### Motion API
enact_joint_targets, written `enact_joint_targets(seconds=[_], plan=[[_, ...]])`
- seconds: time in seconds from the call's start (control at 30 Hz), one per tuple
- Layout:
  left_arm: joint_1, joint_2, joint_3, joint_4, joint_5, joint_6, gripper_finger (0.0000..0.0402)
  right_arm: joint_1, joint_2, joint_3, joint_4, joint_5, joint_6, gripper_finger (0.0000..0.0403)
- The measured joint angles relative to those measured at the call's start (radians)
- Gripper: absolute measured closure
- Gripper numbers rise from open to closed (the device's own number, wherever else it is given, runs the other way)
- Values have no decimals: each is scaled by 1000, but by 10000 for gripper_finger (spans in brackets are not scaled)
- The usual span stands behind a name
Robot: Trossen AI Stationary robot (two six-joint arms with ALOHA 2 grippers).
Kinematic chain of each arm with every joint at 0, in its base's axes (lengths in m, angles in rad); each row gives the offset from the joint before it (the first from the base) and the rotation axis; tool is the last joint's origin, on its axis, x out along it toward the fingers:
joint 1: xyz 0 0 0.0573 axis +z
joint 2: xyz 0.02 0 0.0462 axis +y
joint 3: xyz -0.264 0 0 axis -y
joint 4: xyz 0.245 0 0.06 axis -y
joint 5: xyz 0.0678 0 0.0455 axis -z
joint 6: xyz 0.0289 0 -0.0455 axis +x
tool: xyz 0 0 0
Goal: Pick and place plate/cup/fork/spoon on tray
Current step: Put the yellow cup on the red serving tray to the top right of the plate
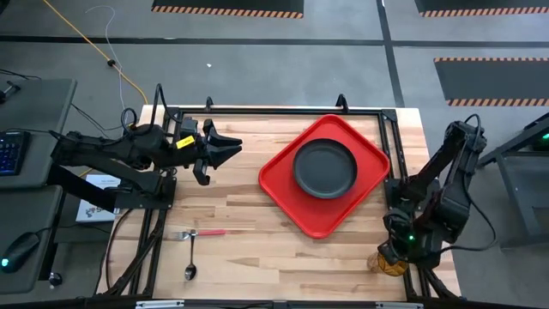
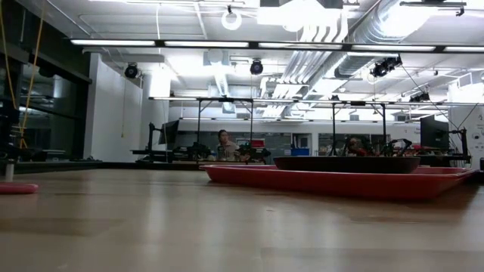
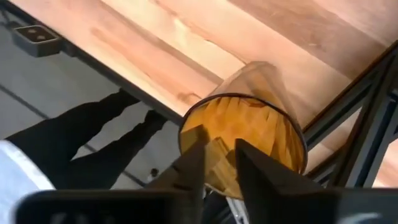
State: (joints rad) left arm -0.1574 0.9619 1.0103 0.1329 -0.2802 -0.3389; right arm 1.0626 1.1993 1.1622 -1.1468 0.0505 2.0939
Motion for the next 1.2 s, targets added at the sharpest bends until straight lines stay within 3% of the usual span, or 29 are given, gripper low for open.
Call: enact_joint_targets(seconds=[0.17, 0.33, 0.63, 1.0, 1.2], plan=[[0, 0, 0, 0, 0, 0, 312, 0, 22, 0, -89, -57, -53, 223], [0, 0, 0, 0, 0, -1, 312, 0, 23, 0, -162, -61, -86, 189], [0, 0, 0, 0, 0, -26, 312, 0, 92, 0, -162, -152, -253, 187], [0, 0, 0, -1, 0, -26, 312, 0, 243, 0, -131, -183, -262, 188], [0, 0, 0, -1, 0, -26, 312, 0, 291, 0, -117, -184, -261, 239]])
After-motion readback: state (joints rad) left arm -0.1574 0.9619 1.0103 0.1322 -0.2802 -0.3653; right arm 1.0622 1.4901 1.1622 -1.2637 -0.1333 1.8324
